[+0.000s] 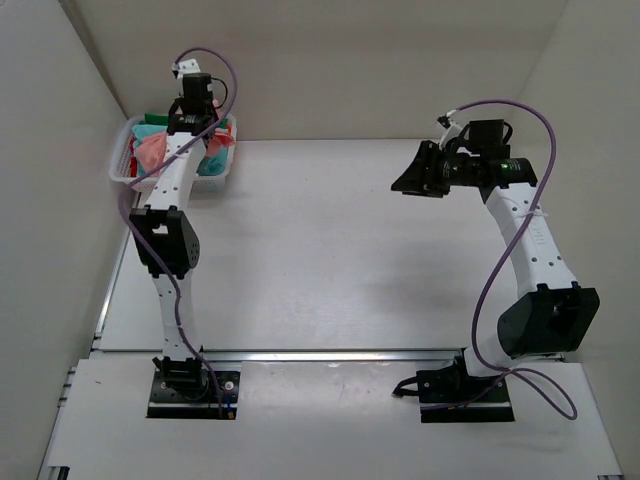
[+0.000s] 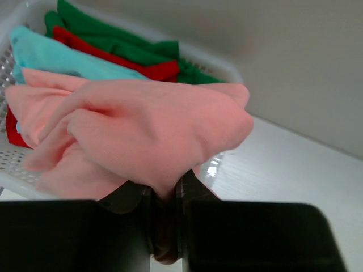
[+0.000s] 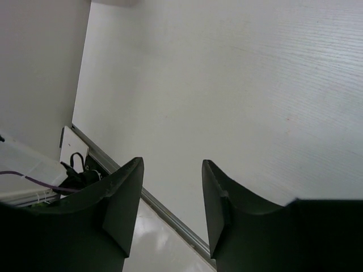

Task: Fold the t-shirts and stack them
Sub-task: Grab crumpled tshirt from bin with the left arm, then move the tshirt to the center of the board

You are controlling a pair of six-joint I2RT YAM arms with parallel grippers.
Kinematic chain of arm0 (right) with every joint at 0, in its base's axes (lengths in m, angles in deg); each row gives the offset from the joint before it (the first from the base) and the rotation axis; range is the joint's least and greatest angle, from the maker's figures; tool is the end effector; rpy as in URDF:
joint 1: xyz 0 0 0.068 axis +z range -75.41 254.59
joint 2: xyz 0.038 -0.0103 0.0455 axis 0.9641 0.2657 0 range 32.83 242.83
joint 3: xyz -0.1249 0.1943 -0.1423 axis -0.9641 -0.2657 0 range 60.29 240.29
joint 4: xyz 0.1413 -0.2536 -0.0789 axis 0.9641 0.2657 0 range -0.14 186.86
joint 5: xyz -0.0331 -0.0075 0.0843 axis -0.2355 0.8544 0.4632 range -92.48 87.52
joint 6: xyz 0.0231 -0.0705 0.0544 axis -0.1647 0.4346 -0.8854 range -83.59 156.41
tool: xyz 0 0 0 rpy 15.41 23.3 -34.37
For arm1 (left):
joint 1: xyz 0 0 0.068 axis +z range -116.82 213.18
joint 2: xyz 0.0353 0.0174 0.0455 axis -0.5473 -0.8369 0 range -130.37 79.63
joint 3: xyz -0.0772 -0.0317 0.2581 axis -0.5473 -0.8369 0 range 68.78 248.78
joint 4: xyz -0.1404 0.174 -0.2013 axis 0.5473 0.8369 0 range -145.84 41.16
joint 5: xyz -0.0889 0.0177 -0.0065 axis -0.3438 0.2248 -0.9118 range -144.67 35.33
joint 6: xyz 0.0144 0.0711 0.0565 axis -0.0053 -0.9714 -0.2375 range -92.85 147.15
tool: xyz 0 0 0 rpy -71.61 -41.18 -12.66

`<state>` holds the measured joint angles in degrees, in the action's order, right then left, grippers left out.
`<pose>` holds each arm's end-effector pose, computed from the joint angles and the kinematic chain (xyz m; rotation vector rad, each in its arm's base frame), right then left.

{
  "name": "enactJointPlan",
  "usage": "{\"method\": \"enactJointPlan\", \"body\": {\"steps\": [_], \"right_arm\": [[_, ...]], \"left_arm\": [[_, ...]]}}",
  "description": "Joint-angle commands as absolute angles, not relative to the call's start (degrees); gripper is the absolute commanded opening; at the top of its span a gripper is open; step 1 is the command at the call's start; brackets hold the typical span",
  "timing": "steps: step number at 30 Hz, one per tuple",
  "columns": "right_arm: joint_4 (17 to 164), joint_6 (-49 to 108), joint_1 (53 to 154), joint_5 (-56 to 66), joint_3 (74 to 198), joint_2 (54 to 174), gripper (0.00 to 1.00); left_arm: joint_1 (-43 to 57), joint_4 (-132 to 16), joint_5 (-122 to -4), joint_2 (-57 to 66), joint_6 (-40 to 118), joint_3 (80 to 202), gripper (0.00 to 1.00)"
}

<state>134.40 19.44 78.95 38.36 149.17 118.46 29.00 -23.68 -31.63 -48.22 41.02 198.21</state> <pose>0.3801 0.0832 0.3613 -0.1293 2.2707 1.0086 0.5958 -0.0111 0.3123 -0.4112 2.0246 0.2294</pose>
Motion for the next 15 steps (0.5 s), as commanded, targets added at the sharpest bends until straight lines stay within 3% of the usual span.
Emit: {"method": "enactJointPlan", "body": {"steps": [1,5,9,13,14,15], "right_arm": [[133.1,18.7,77.1,38.6,147.7,116.8,0.39],[133.7,19.3,76.5,36.2,147.8,116.0,0.36],[135.0,20.5,76.4,33.1,148.7,116.2,0.33],[134.8,22.0,76.4,30.8,148.2,115.5,0.3],[135.0,22.6,76.4,30.3,147.8,114.8,0.22],[134.9,22.5,76.8,29.2,147.6,114.9,0.01]], "left_arm": [[28.1,-28.2,-32.6,-30.5,44.6,204.1,0.0],[29.8,-31.9,-44.2,-21.6,54.3,201.0,0.0],[25.2,-33.3,-54.4,-13.6,65.3,195.8,0.0],[19.2,-34.4,-64.9,-8.4,73.0,183.2,0.0],[17.5,-33.5,-66.4,-7.0,74.1,179.1,0.0],[17.1,-33.3,-68.1,-6.9,74.5,174.6,0.0]]}}
